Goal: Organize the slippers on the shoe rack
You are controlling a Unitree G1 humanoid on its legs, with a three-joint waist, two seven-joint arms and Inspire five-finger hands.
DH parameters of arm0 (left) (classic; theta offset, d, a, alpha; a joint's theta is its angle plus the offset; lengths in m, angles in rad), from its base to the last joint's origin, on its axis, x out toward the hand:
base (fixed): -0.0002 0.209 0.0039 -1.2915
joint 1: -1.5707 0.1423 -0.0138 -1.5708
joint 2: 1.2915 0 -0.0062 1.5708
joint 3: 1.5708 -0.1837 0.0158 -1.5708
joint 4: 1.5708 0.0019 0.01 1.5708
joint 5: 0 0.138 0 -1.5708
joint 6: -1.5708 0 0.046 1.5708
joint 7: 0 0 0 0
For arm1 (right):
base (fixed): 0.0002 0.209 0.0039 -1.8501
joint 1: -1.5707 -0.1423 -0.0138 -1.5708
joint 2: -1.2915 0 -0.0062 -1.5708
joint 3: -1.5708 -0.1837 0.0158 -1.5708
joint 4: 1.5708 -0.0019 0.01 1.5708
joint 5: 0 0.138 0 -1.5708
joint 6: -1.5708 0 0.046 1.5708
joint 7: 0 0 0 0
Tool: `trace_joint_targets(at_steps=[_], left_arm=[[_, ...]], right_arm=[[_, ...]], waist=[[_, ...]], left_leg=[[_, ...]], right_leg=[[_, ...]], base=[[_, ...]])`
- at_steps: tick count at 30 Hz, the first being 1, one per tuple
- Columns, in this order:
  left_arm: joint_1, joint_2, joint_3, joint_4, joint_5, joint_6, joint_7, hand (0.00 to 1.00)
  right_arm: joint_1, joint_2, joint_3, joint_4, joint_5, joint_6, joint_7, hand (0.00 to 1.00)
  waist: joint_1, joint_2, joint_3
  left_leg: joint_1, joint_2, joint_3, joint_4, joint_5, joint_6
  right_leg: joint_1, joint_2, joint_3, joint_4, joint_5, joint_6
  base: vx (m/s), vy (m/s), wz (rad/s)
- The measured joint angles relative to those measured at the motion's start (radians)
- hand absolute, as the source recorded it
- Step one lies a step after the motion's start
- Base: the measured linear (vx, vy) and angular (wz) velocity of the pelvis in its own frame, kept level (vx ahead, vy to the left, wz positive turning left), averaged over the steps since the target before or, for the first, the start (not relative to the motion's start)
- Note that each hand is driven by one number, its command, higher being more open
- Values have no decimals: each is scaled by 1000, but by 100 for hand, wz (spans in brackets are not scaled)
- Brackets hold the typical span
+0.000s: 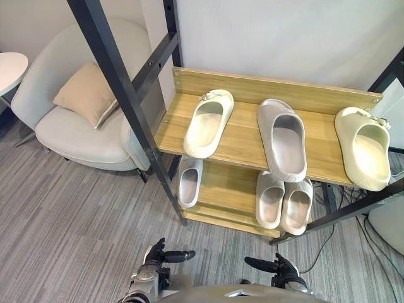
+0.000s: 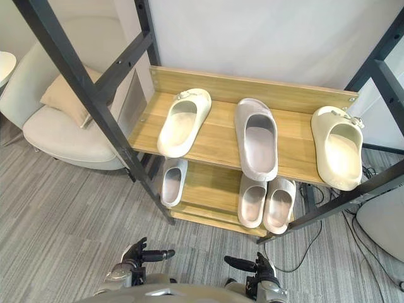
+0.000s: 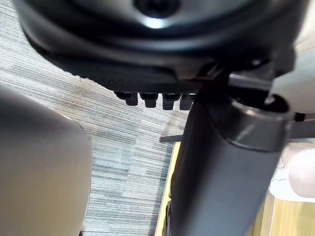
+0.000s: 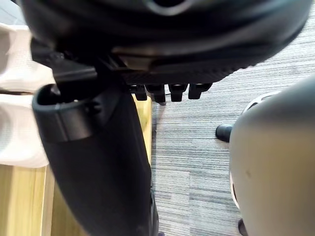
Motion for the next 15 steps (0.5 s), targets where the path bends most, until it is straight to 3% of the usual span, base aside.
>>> trace_joint_targets(at_steps=[3,6,8,15], left_arm=[[-1,0,-1,5,1,-1,0,100],[-1,3,-8,4,18,-6,0,100],[-3,9,-25,-1,29,-11,2,100],[-7,8,-26,-17,37,-15,19,100]], right_arm=[[-7,-4,79,-1,-18,1,17,100],[-37,-13,296,-18,-46,0,50,100],[-52,-4,455,-85,-46,-1,79,100],[-95,-4,771,-334,-20,-12,183,100]], waist=[[0,-2,-3],[10,-11,-8],[19,-19,-12],[40,-32,-5]], left_leg=[[1,-8,-19,-1,2,2],[-5,-15,-42,-1,8,4],[-18,-21,-49,-13,26,6],[-32,-23,-65,-43,72,1]], right_leg=[[23,-1,-14,-31,14,1],[36,-2,-28,-53,26,0],[34,-2,-34,-78,45,-8],[7,0,-38,-82,71,-24]], base=[[-23,7,15],[-65,18,19],[-86,-6,8],[-110,1,5]])
